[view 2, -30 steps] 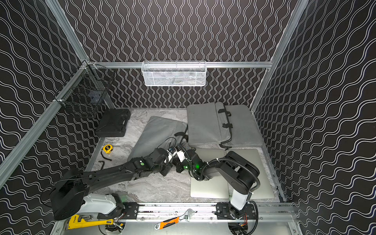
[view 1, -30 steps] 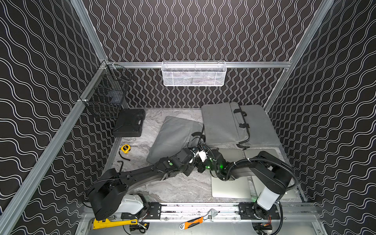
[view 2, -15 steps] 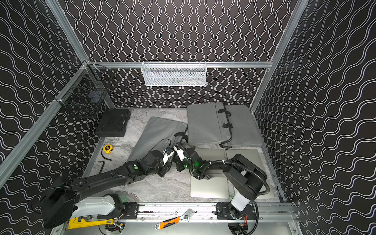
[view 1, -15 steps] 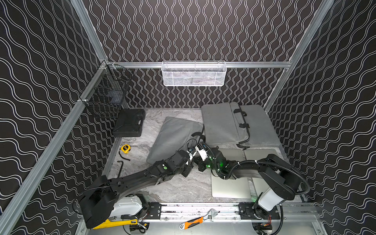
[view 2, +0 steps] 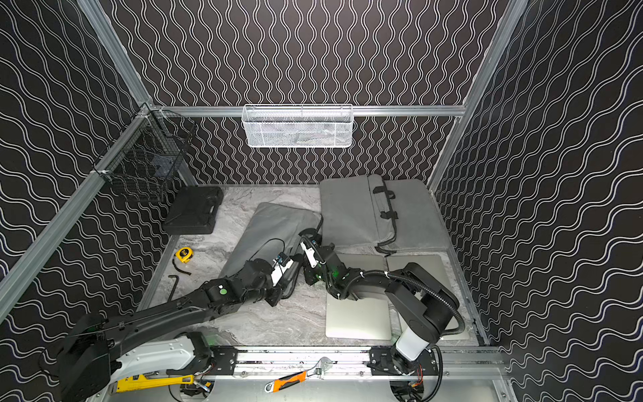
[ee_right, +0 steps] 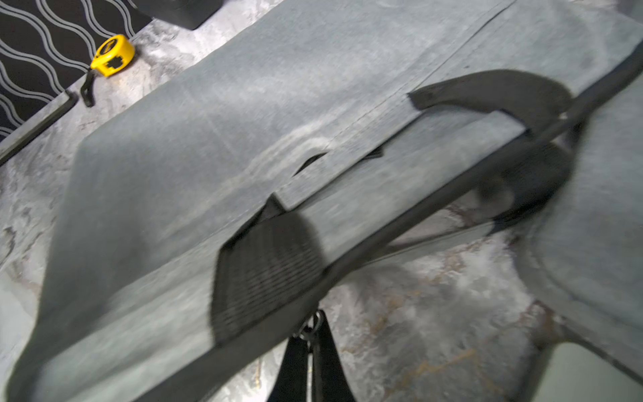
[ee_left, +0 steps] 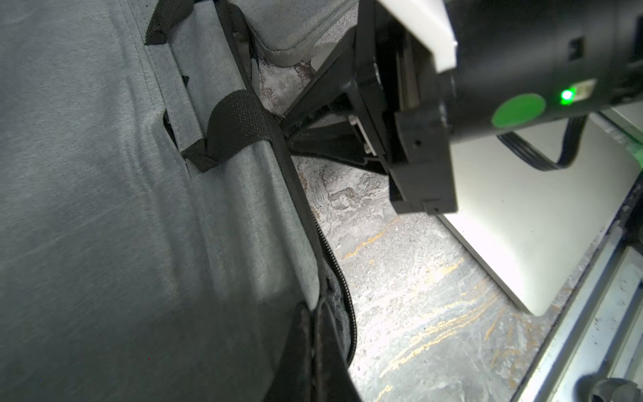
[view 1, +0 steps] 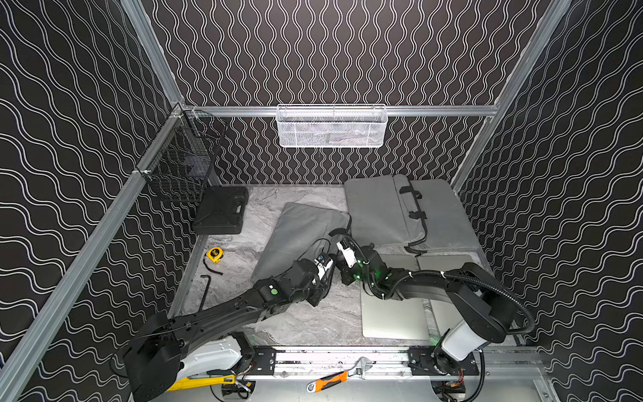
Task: Open the zippered laptop bag and take out the laptop
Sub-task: Unzip the zipper on the zippered laptop bag.
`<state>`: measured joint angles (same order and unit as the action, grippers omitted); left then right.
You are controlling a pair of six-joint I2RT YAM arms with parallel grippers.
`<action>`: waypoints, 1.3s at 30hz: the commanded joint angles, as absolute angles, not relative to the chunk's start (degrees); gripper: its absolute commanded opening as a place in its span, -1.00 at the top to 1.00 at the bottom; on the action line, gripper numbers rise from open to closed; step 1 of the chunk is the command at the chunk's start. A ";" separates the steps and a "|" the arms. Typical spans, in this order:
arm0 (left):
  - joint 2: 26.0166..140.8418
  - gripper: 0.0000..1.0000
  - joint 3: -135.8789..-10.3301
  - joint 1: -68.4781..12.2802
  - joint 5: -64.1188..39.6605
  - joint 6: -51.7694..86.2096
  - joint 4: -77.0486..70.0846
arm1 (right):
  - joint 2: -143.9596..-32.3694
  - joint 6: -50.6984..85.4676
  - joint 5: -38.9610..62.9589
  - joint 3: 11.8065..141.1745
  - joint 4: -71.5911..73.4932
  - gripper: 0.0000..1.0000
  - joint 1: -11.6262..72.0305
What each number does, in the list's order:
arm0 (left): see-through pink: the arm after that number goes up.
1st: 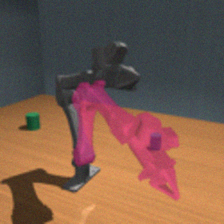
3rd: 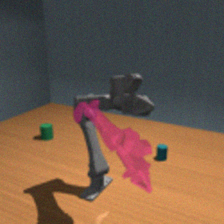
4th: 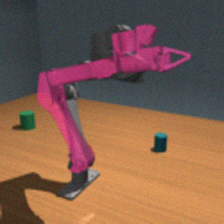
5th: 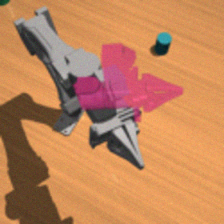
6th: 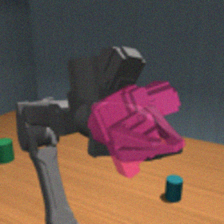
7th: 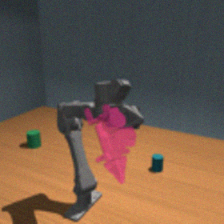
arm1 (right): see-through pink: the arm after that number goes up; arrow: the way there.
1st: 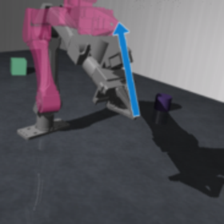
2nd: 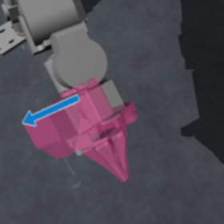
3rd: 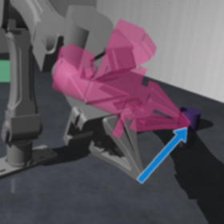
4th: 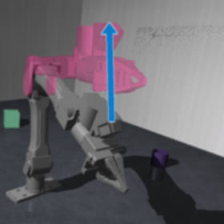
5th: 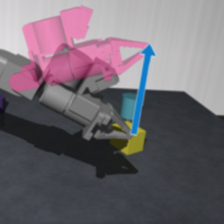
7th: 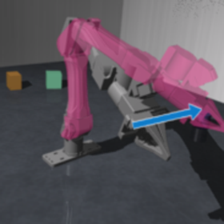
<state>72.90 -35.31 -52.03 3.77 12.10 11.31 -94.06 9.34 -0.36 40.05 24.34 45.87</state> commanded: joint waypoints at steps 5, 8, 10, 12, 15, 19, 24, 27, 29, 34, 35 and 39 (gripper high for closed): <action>73.60 0.99 -34.45 -52.13 2.44 14.40 13.28 | -91.23 6.96 1.86 38.47 29.43 1.00 43.95; 75.06 0.55 -35.24 -52.17 3.44 15.36 12.76 | -90.28 7.59 7.17 37.79 31.54 1.00 44.47; 76.42 0.10 -36.32 -52.12 3.34 16.37 12.58 | -89.93 8.08 9.75 37.72 31.96 1.00 45.03; 78.04 -0.14 -37.82 -52.17 3.65 16.94 12.57 | -89.40 8.52 10.67 37.09 32.89 1.00 46.06; 80.65 -0.28 -40.34 -52.10 4.57 16.98 12.95 | -89.00 9.44 11.07 36.39 33.62 1.00 47.25; 85.21 -0.30 -43.61 -52.03 7.69 16.18 15.36 | -88.16 9.76 10.13 35.65 33.43 1.00 48.68; 89.11 0.02 -46.16 -52.10 8.21 13.72 16.27 | -86.56 10.43 9.87 33.96 34.39 1.00 49.35; 86.96 0.71 -44.45 -52.14 8.34 13.63 13.81 | -85.81 10.86 8.79 32.88 34.48 1.00 49.31; 84.18 1.00 -42.82 -52.12 8.35 13.80 12.35 | -85.79 11.06 7.13 32.96 33.19 1.00 49.33; 79.59 1.00 -40.69 -52.10 8.20 12.49 12.41 | -87.07 11.70 2.95 35.70 29.51 1.00 48.83; 79.28 1.00 -40.56 -52.12 8.49 12.27 13.14 | -87.68 11.61 2.15 37.13 28.09 1.00 48.57; 77.92 1.00 -40.07 -52.12 8.67 12.17 15.55 | -88.93 11.04 -0.14 41.23 24.23 1.00 46.85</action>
